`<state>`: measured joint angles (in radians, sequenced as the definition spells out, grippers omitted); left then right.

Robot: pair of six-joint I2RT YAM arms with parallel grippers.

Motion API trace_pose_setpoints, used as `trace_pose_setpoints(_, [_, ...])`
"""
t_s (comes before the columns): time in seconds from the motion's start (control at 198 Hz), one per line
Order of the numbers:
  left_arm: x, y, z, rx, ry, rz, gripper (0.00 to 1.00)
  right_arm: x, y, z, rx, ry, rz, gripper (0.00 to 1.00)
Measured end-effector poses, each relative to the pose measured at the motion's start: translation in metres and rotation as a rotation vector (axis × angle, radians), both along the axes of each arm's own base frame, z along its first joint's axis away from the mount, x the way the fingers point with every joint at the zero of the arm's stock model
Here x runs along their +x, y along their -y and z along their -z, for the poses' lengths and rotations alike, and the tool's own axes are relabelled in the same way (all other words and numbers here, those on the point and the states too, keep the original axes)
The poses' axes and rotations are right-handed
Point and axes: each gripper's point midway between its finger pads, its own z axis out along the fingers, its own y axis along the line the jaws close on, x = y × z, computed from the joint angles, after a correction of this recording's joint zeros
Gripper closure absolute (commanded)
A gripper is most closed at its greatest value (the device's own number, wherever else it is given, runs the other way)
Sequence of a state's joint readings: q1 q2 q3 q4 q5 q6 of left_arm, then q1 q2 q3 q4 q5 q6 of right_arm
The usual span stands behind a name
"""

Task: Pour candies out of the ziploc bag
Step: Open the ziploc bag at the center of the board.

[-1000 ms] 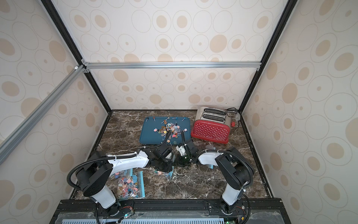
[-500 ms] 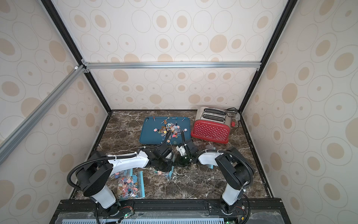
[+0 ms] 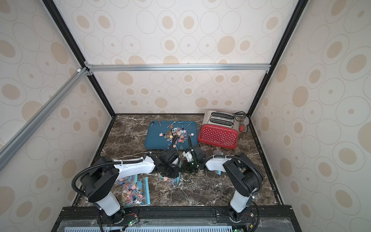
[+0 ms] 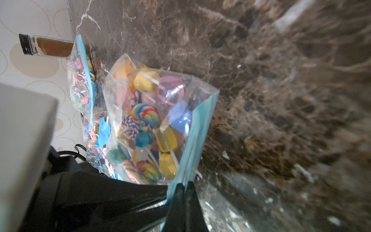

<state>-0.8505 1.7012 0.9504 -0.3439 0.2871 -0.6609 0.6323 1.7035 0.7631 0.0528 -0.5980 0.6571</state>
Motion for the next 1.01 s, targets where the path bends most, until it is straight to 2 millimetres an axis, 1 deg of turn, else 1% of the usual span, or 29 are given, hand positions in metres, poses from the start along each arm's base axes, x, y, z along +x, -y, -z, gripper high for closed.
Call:
trace_pose_setpoints(0.277, [0.0005, 0.0005, 0.0017, 0.001, -0.001, 0.000, 0.87, -0.0006, 0.0005, 0.0008, -0.002, -0.002, 0.000, 1.00])
trace_pose_setpoints(0.328, [0.0005, 0.0007, 0.0022, 0.001, -0.001, -0.001, 0.90, -0.0006, 0.0005, 0.0008, -0.002, -0.002, 0.000, 1.00])
trace_pose_setpoints(0.398, [0.0005, 0.0013, 0.0029, -0.001, -0.004, -0.002, 1.00, -0.0006, 0.0005, 0.0008, -0.002, -0.002, 0.000, 1.00])
trace_pose_setpoints(0.499, [0.0008, 0.0019, 0.0028, -0.004, -0.004, -0.003, 1.00, -0.0006, 0.0006, 0.0009, -0.003, -0.002, 0.001, 1.00])
trace_pose_setpoints(0.716, [0.0009, 0.0021, 0.0028, -0.005, -0.003, -0.003, 1.00, -0.0007, 0.0011, 0.0014, -0.005, -0.009, 0.007, 0.86])
trace_pose_setpoints(0.807, [0.0010, 0.0021, 0.0027, -0.005, -0.003, -0.003, 1.00, -0.0012, 0.0007, 0.0011, -0.003, -0.017, 0.012, 0.82])
trace_pose_setpoints(1.009, [0.0010, 0.0021, 0.0029, -0.004, -0.003, -0.003, 1.00, -0.0023, 0.0008, 0.0047, -0.008, -0.028, 0.012, 0.82])
